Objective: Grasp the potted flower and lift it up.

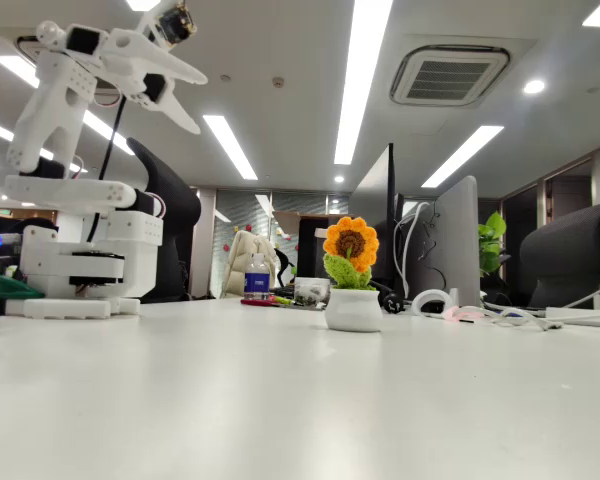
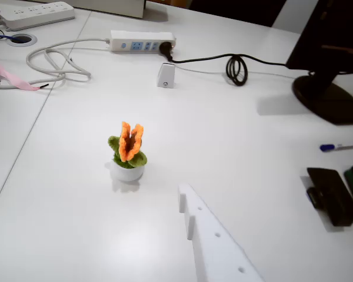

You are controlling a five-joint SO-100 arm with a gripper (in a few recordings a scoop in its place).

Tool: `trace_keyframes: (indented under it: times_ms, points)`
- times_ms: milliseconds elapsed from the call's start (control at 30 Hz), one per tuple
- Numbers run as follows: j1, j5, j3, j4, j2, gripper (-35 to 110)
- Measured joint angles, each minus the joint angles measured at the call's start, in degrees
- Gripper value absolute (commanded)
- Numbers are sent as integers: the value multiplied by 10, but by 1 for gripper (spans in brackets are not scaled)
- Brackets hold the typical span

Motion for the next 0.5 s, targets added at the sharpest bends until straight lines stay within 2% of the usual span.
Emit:
trace_keyframes:
  times_ms: [500]
  points:
    - [-30, 21, 1, -101, -165, 67]
